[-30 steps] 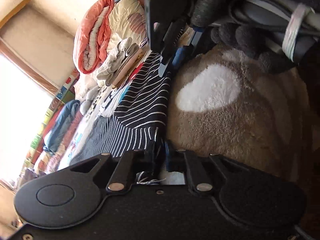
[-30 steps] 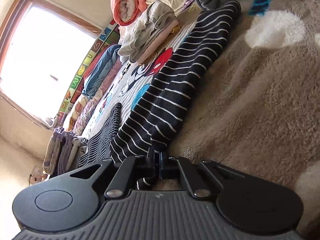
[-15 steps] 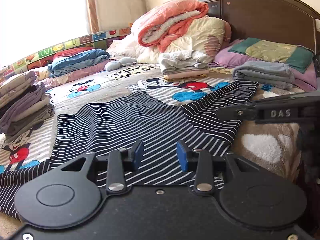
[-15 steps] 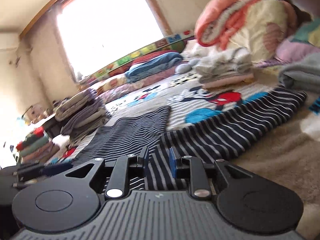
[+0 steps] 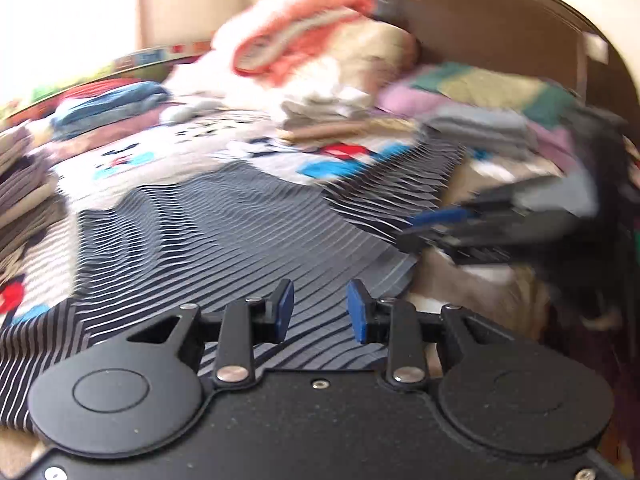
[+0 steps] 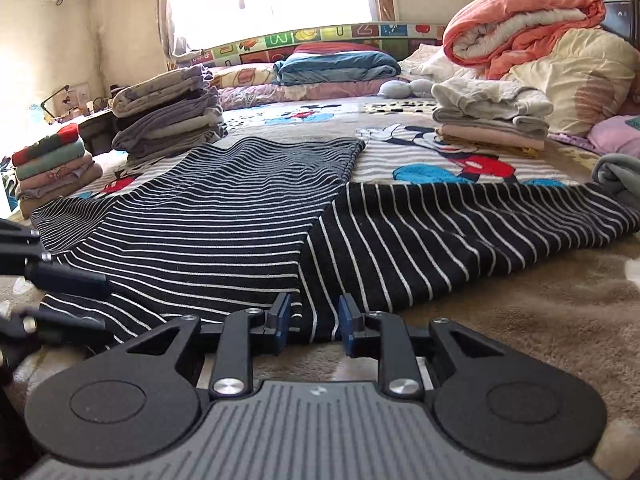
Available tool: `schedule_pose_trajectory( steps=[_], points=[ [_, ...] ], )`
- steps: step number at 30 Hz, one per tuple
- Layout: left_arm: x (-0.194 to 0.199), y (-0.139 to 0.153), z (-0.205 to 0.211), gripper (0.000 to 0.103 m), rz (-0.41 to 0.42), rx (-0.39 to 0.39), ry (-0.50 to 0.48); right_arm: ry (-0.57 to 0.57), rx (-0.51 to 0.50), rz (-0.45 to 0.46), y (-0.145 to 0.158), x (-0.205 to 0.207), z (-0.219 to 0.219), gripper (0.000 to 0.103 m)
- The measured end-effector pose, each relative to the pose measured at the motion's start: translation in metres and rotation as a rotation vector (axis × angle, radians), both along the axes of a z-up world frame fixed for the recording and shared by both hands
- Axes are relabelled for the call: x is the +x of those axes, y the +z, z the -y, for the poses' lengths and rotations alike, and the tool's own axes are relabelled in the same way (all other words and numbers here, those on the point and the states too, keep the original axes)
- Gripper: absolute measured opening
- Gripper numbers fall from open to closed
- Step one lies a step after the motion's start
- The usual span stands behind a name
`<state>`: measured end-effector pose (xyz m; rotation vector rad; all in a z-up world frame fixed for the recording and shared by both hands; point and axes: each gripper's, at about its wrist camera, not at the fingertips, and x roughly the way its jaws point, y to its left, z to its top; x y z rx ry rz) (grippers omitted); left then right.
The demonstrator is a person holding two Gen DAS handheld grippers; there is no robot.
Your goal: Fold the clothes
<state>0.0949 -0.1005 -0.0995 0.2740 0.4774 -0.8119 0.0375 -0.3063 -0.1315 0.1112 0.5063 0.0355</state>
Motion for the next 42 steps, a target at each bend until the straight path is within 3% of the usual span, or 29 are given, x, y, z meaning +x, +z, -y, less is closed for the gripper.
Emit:
schedule_pose_trajectory(
  steps=[1,3,4,5,7,11,14,17,21,22,24,26,30,34,39,42],
  points=[
    [0.008,-0.004,0.001,0.029,-0.019,0.018,0.045,0.025,-0.022,0.031,0.004,-0.003,-0.005,0.031],
    [0.023,-0.016,0.005,0.048,-0.107,0.086,0.090,0.075,-0.066,0.092,0.011,-0.008,-0.016,0.032],
    [0.029,-0.024,0.007,0.051,-0.161,0.127,0.093,0.105,-0.088,0.111,0.014,-0.009,-0.023,0.033],
    [0.027,-0.029,0.009,0.052,-0.154,0.146,0.085,0.139,-0.107,0.101,0.013,-0.007,-0.031,0.038],
    [0.021,-0.025,0.010,0.053,-0.117,0.141,0.077,0.197,-0.116,-0.034,0.000,0.006,-0.042,0.043],
    [0.016,-0.018,0.007,0.053,-0.060,0.089,0.107,0.181,0.055,-0.048,0.004,0.007,-0.021,0.043],
    [0.022,-0.016,0.004,0.053,-0.064,0.043,0.130,0.107,0.095,0.030,0.011,0.001,-0.001,0.043],
    [0.023,-0.021,0.009,0.053,-0.073,0.058,0.113,0.025,0.149,0.087,0.013,0.000,0.023,0.044],
    [0.026,-0.027,0.013,0.053,-0.085,0.072,0.105,-0.074,0.244,0.067,0.000,0.017,0.058,0.056],
    [0.027,-0.028,0.014,0.053,-0.089,0.074,0.105,-0.114,0.272,0.044,-0.006,0.022,0.067,0.055],
    [0.029,-0.029,0.013,0.053,-0.098,0.070,0.106,-0.240,0.314,0.034,-0.012,0.021,0.088,0.038],
    [0.029,-0.030,0.013,0.053,-0.100,0.067,0.107,-0.344,0.322,0.048,-0.012,0.016,0.106,0.039],
    [0.032,-0.033,0.016,0.053,-0.109,0.064,0.107,-0.341,0.337,0.123,-0.006,0.013,0.123,0.055],
    [0.035,-0.035,0.015,0.054,-0.123,0.050,0.109,-0.225,0.362,0.092,-0.009,0.037,0.124,0.054],
    [0.037,-0.036,0.014,0.056,-0.128,0.040,0.109,-0.353,0.425,0.059,-0.016,0.043,0.157,0.052],
    [0.039,-0.037,0.013,0.056,-0.132,0.036,0.107,-0.418,0.504,0.151,-0.012,0.028,0.184,0.058]
  ],
)
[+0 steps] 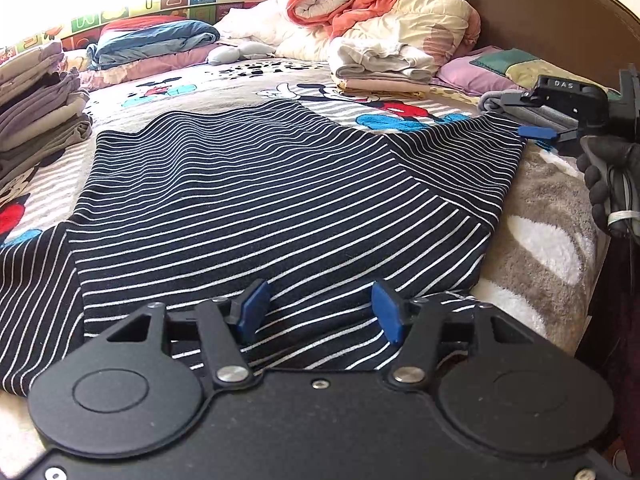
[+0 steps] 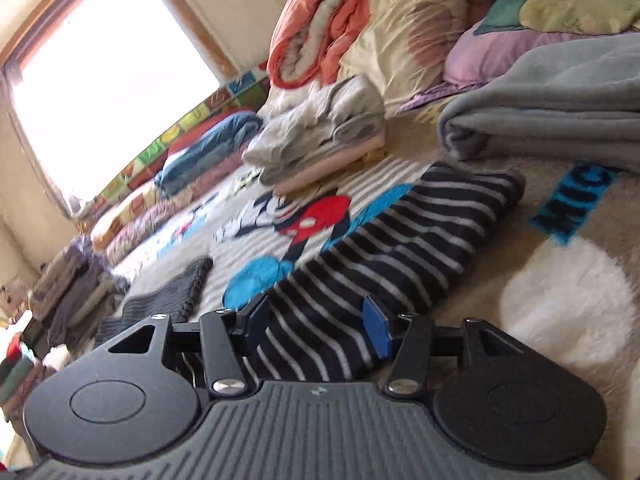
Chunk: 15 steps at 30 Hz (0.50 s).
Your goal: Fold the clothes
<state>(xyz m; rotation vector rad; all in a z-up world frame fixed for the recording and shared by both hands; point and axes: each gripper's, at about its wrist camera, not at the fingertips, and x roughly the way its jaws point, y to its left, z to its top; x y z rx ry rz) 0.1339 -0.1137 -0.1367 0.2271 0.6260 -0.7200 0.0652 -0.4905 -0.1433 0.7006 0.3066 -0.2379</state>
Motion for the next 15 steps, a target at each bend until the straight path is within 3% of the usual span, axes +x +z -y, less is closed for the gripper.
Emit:
schedule_pose_trajectory(
  steps=[3,5,8,11,12,13,14,15],
  points=[
    [0.001,0.000,0.001,0.057,0.001,0.001,-0.001,-0.103,-0.013,0.031,0.005,-0.014,0.021,0.074],
    [0.001,-0.001,0.002,0.057,0.002,0.002,-0.003,-0.141,0.053,0.084,-0.004,-0.020,0.039,0.074],
    [0.002,-0.002,0.002,0.058,0.001,0.000,-0.003,-0.061,0.161,0.223,-0.007,-0.021,0.048,0.074],
    [0.003,-0.003,0.003,0.059,0.001,-0.003,-0.002,0.112,0.133,0.085,-0.011,0.012,0.034,0.073],
    [0.003,-0.003,0.002,0.059,0.001,-0.004,-0.002,0.124,0.119,0.022,-0.015,0.020,0.030,0.070],
    [0.003,-0.003,0.002,0.059,0.002,-0.006,-0.003,0.109,0.063,-0.048,-0.015,0.026,0.025,0.062],
    [0.002,-0.003,0.001,0.059,0.003,-0.007,-0.003,0.080,0.015,-0.100,-0.015,0.030,0.024,0.043],
    [0.002,-0.003,0.001,0.059,0.003,-0.007,-0.004,0.028,-0.006,-0.111,-0.012,0.028,0.028,0.045]
  ],
)
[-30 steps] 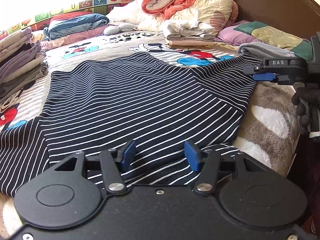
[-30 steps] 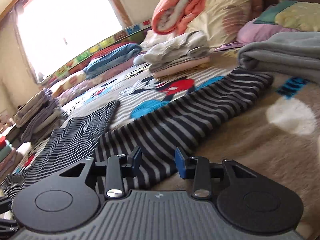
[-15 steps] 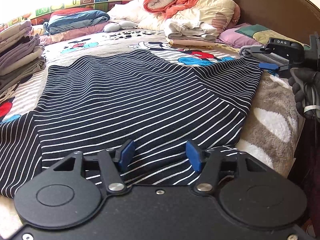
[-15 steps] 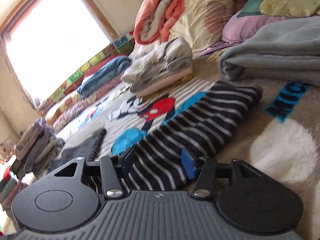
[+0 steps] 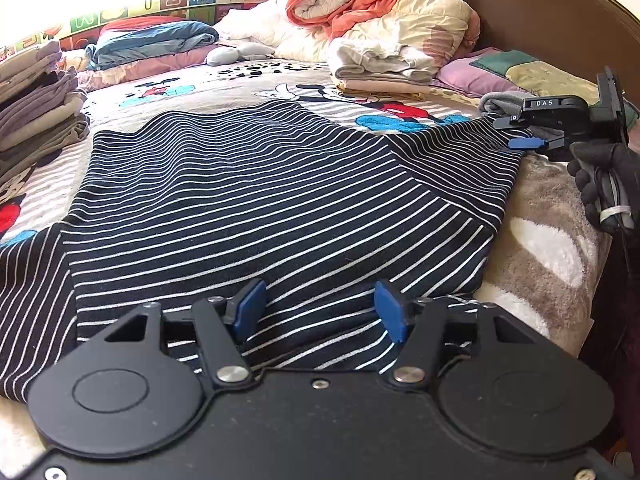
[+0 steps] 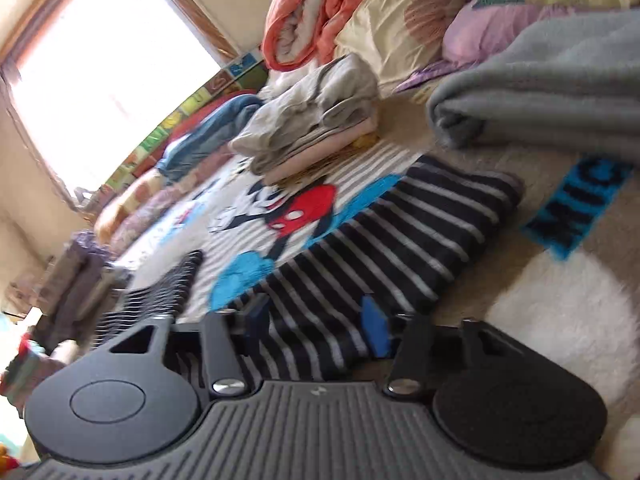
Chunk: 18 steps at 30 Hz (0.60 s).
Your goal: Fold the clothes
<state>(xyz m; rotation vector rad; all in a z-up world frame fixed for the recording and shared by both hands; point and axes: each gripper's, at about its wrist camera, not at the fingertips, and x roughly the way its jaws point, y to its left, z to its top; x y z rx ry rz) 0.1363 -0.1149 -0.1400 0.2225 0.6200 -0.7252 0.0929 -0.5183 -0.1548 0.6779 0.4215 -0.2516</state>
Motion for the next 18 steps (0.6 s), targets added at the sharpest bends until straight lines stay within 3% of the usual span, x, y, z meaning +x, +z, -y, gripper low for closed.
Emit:
schedule_pose_trajectory(
  steps=[5,7,8,12,16,17,18],
  points=[
    [0.000,0.000,0.000,0.059,0.001,-0.001,-0.002,-0.169,0.082,0.053,-0.006,-0.021,0.039,0.052],
    [0.000,0.000,0.000,0.059,0.001,-0.001,-0.001,-0.197,0.062,0.069,-0.003,-0.024,0.042,0.057],
    [0.000,0.000,0.000,0.060,0.001,-0.001,-0.001,-0.205,0.053,0.081,-0.002,-0.026,0.043,0.066],
    [0.000,-0.001,0.001,0.060,0.001,-0.003,0.001,-0.136,0.089,0.140,0.000,-0.018,0.051,0.070],
    [0.000,-0.002,0.000,0.061,0.002,-0.010,0.002,-0.041,0.042,0.093,0.005,0.006,0.048,0.071],
    [0.001,-0.002,0.000,0.061,0.003,-0.012,0.002,-0.065,0.041,0.061,0.002,0.010,0.052,0.071],
    [0.001,-0.003,0.000,0.061,0.003,-0.014,0.002,-0.088,0.040,0.029,-0.002,0.015,0.056,0.064]
  ],
)
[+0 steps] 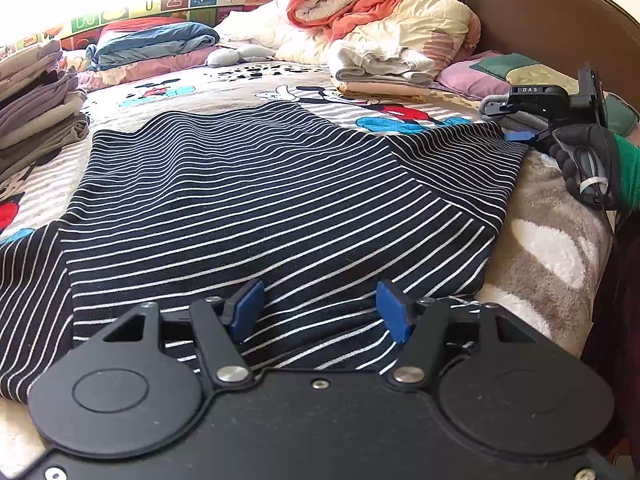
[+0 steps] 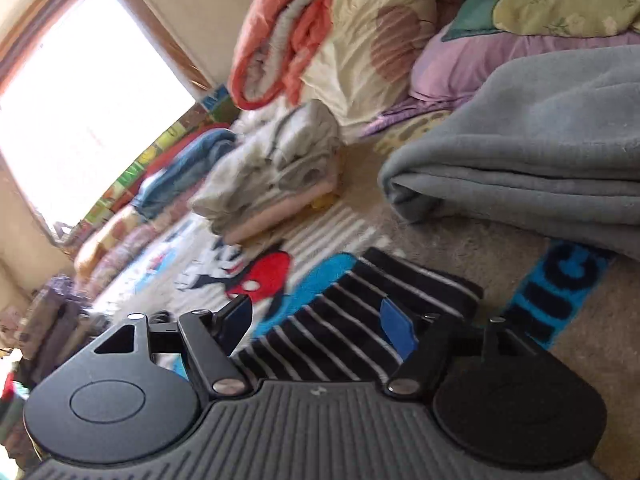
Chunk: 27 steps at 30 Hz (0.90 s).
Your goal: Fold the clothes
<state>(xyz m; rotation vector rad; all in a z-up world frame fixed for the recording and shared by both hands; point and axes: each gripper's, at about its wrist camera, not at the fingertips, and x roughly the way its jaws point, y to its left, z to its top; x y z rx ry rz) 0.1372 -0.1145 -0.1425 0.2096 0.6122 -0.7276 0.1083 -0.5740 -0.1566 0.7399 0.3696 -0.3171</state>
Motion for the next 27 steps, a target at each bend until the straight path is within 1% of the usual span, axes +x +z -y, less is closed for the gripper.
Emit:
schedule_pose_trajectory(
  steps=[1,2,4,5,7,8,10,11,13,14,15,16,17,20,21,22,23,24,26,27],
  points=[
    [0.000,0.000,0.000,0.062,0.000,-0.001,0.000,-0.025,0.018,-0.011,-0.003,0.002,0.006,0.061],
    [0.001,0.000,0.000,0.062,0.000,-0.003,0.000,-0.050,0.044,0.003,-0.004,0.000,0.013,0.059],
    [0.002,-0.001,0.001,0.063,-0.001,-0.004,0.000,-0.105,-0.020,-0.040,0.001,0.003,0.015,0.065],
    [0.002,-0.001,0.001,0.064,0.000,-0.005,-0.001,-0.113,-0.026,-0.038,0.003,0.003,0.017,0.068],
    [0.003,-0.002,0.001,0.065,0.000,-0.006,0.000,-0.075,0.064,0.058,0.003,-0.003,0.021,0.067],
    [0.003,-0.002,0.002,0.065,0.000,-0.006,0.000,-0.053,0.063,0.080,0.007,-0.003,0.019,0.067],
    [0.004,-0.002,0.003,0.066,0.002,-0.006,0.000,0.044,0.069,0.119,0.015,0.001,0.013,0.067],
    [0.004,-0.002,0.003,0.066,0.002,-0.008,0.000,0.106,0.113,0.127,0.015,0.006,0.011,0.067],
    [0.004,-0.003,0.004,0.067,0.002,-0.009,0.001,0.251,0.215,0.097,0.003,0.023,0.004,0.066],
    [0.004,-0.003,0.004,0.067,0.003,-0.010,0.002,0.273,0.218,0.064,-0.002,0.029,0.000,0.065],
    [0.004,-0.003,0.004,0.067,0.003,-0.010,0.002,0.270,0.181,0.025,-0.003,0.034,-0.003,0.057],
    [0.004,-0.003,0.004,0.067,0.004,-0.011,0.002,0.253,0.141,-0.003,-0.002,0.036,-0.003,0.052],
    [0.004,-0.003,0.004,0.067,0.004,-0.011,0.002,0.210,0.127,-0.006,-0.001,0.036,0.001,0.049],
    [0.003,-0.003,0.003,0.067,0.005,-0.013,0.002,0.050,0.090,-0.002,0.000,0.027,0.021,0.049],
    [0.003,-0.003,0.003,0.067,0.006,-0.013,0.002,0.007,0.080,0.001,0.001,0.023,0.027,0.054],
    [0.004,-0.003,0.003,0.067,0.006,-0.012,0.002,-0.043,0.050,-0.003,0.005,0.019,0.029,0.063],
    [0.004,-0.003,0.003,0.067,0.006,-0.011,0.002,-0.101,-0.018,-0.017,0.011,0.013,0.028,0.075],
    [0.004,-0.003,0.003,0.067,0.006,-0.010,0.002,-0.136,-0.058,-0.010,0.017,0.007,0.028,0.075],
    [0.003,-0.003,0.003,0.067,0.007,-0.009,0.003,-0.130,-0.058,0.060,0.025,-0.006,0.030,0.075],
    [0.003,-0.003,0.004,0.067,0.008,-0.008,0.003,-0.120,-0.095,0.069,0.031,-0.010,0.025,0.075]
  ],
)
